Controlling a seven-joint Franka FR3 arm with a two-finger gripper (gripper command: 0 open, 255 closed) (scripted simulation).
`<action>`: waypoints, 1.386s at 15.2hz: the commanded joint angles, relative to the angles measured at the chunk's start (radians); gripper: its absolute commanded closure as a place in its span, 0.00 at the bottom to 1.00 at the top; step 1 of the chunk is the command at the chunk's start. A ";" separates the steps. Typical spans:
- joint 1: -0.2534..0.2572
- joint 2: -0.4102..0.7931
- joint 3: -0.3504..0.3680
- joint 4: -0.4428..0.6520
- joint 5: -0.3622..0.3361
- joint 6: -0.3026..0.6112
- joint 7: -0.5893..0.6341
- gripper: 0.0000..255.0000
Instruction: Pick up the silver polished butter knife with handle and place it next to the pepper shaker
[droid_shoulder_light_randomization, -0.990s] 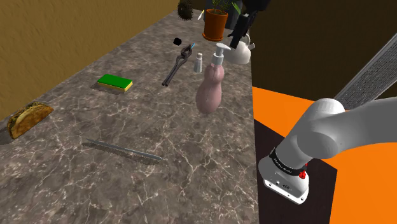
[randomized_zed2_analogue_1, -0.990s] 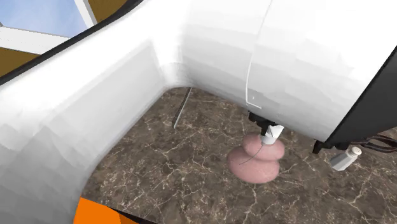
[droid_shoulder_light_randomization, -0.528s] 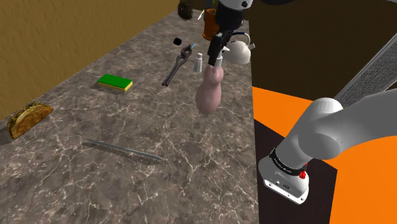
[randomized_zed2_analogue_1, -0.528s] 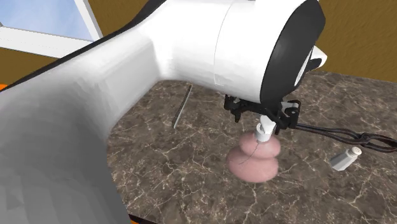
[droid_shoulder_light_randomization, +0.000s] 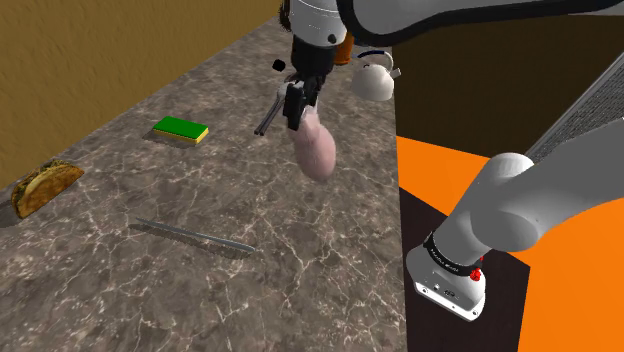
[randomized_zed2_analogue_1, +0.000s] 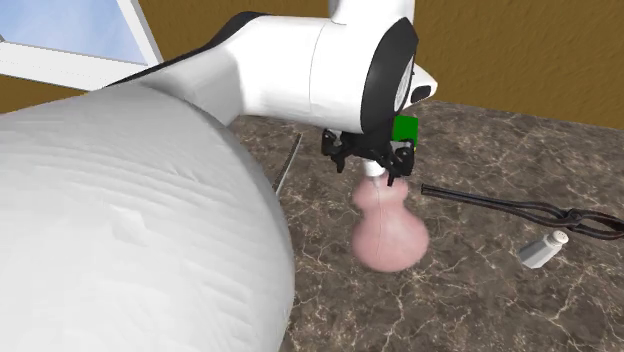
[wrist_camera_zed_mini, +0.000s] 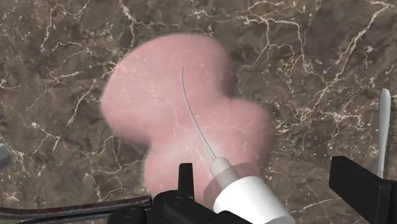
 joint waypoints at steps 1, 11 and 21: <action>0.010 0.066 0.034 0.016 0.005 0.008 0.033 0.00; 0.063 0.373 0.169 0.162 -0.038 0.102 0.185 0.00; 0.179 0.729 0.234 0.403 -0.165 0.129 0.344 0.00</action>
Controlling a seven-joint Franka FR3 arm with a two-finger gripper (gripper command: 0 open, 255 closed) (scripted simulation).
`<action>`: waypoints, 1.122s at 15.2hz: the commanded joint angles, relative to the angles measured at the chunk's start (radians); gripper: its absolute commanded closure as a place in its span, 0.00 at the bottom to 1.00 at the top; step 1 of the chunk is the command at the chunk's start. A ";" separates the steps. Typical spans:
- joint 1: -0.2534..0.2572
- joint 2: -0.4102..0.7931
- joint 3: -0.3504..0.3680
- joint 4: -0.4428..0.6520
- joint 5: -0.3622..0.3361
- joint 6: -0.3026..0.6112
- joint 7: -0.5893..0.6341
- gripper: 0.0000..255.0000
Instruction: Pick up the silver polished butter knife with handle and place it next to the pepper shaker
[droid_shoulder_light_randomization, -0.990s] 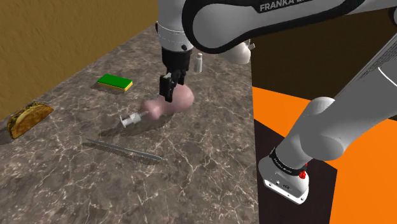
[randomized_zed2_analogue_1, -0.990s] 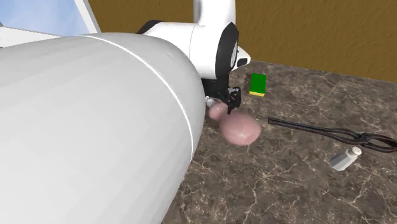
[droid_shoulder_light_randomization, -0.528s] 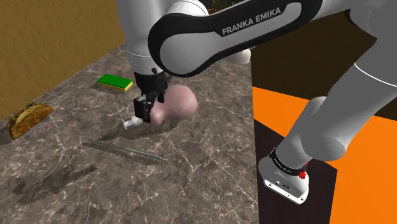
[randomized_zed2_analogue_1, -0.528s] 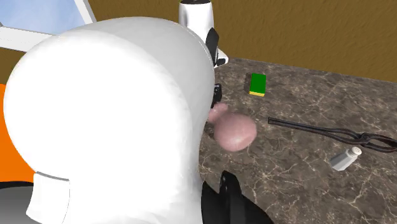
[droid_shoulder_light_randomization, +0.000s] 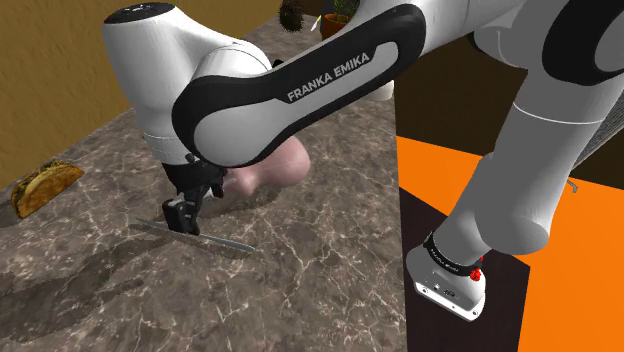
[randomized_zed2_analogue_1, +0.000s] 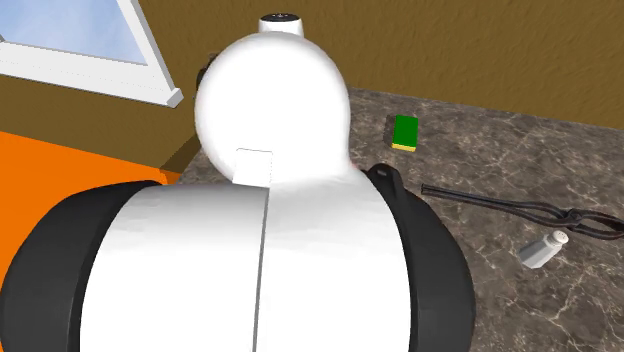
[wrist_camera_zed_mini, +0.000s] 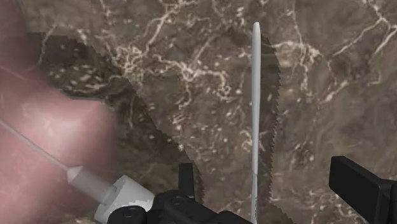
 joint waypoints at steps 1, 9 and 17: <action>0.024 0.053 0.003 0.039 -0.021 0.003 0.024 0.00; 0.032 0.094 -0.008 -0.015 -0.049 0.092 0.042 0.00; 0.032 0.094 -0.009 -0.015 -0.049 0.092 0.042 1.00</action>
